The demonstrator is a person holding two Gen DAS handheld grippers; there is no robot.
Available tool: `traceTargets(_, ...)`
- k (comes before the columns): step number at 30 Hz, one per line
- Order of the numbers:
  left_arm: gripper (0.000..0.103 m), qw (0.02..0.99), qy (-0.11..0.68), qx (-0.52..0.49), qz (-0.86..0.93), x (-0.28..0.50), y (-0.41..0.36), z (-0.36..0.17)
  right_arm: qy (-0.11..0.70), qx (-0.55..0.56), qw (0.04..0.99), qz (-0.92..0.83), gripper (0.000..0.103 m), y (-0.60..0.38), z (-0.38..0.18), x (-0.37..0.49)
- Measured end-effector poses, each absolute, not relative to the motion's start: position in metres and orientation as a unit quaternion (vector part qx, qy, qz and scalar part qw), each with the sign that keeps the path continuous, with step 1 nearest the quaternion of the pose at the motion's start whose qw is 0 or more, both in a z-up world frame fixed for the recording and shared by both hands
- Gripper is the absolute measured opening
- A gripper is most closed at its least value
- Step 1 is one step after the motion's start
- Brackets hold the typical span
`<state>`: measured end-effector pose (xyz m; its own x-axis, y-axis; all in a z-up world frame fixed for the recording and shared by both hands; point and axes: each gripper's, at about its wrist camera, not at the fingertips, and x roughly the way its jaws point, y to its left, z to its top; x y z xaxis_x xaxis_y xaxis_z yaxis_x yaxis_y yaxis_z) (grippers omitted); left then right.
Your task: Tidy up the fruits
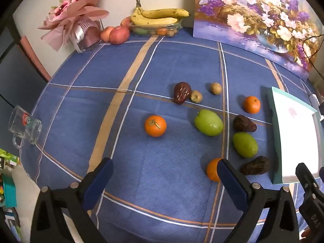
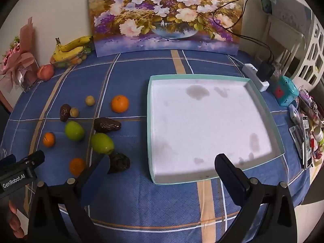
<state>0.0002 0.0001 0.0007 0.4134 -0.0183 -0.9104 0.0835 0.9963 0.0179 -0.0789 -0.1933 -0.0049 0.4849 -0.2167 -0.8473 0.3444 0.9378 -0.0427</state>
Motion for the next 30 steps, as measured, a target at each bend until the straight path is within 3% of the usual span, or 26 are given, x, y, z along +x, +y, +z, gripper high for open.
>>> traceTargets(30,0.103,0.868,0.495,0.043,-0.024,-0.0018,0.0007,0.0098,0.486,0.078,0.855,-0.166,0.103,-0.1969,-0.0097,-0.0771)
